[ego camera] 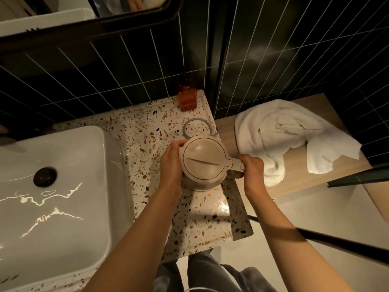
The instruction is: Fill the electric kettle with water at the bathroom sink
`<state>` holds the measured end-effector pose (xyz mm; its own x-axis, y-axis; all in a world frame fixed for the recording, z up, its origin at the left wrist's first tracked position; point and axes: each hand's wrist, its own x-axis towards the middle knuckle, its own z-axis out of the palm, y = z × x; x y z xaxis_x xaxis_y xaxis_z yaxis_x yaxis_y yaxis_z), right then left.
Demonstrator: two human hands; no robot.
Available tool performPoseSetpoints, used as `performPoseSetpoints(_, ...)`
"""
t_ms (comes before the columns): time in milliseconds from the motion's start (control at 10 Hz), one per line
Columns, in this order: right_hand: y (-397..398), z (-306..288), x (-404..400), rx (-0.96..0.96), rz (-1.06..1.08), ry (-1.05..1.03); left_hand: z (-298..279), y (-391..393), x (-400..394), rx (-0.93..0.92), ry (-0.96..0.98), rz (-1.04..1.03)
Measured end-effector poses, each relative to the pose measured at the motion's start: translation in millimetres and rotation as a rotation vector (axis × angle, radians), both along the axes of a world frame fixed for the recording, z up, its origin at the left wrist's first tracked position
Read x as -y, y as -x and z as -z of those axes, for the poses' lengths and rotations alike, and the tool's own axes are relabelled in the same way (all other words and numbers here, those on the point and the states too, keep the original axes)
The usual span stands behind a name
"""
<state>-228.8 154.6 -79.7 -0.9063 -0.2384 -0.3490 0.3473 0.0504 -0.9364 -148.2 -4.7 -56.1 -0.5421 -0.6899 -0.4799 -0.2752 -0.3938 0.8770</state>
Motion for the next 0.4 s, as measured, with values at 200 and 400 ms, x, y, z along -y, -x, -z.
performPoseSetpoints(200, 0, 8, -4, -0.062, -0.002, -0.169, -2, -3, 0, -0.001, 0.079, 0.029)
performPoseSetpoints(400, -7, -12, -9, -0.204, -0.049, -0.342, -2, -8, 2, 0.068, 0.119, 0.102)
